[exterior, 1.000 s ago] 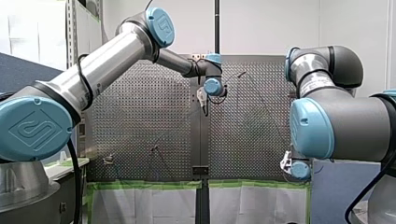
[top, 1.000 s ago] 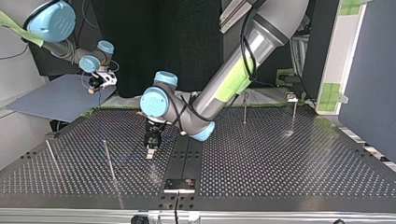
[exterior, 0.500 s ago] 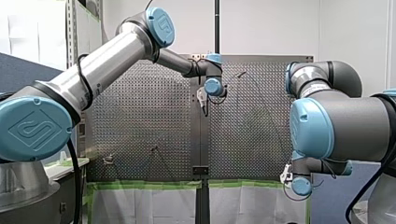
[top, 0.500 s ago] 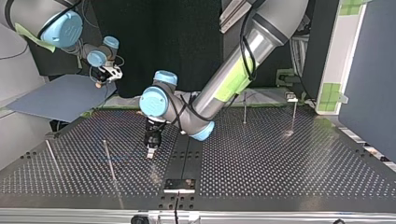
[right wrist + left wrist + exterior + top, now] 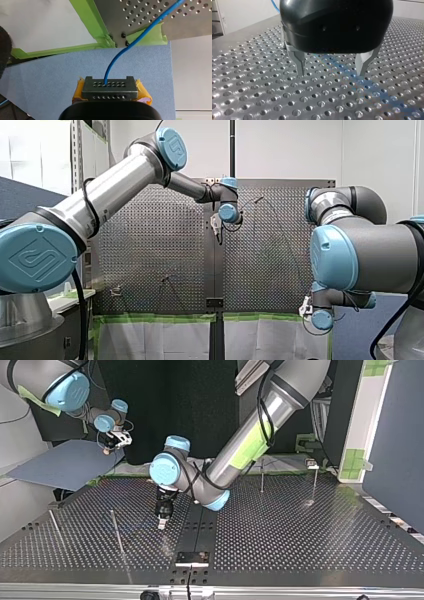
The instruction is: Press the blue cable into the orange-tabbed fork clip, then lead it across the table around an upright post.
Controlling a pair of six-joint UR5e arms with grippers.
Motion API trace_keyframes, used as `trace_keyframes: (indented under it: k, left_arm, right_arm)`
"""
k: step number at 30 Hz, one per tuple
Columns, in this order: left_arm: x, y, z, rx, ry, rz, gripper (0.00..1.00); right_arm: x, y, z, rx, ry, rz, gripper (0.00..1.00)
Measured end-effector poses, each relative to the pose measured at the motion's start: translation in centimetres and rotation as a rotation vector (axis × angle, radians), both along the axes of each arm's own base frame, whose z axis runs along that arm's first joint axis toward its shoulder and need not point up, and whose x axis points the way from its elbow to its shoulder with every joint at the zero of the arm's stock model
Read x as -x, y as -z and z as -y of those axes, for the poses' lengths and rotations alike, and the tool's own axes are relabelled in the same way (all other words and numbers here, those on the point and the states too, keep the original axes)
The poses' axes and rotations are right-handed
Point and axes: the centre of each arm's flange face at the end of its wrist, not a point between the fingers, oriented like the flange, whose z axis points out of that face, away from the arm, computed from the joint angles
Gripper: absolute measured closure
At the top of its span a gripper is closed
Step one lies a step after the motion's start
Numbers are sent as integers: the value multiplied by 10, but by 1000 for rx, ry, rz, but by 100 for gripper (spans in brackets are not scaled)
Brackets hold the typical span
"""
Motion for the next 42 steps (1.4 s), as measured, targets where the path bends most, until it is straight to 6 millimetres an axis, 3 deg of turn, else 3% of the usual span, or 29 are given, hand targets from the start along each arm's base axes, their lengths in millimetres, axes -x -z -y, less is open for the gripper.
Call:
trace_keyframes:
  k: [14,22,32,42]
  left_arm:
    - [-6,12,-21,49,0,-91,0]
    - [-3,6,-33,125,47,-102,0]
    - [12,48,-42,165,122,-237,0]
    - [14,80,-57,227,112,-291,0]
  right_arm:
    - [-2,0,0,-2,-11,2,98]
    - [-3,1,-1,-8,-14,0,98]
    - [-8,0,-2,-8,-22,-4,98]
    - [-10,0,-2,-8,-29,-10,98]
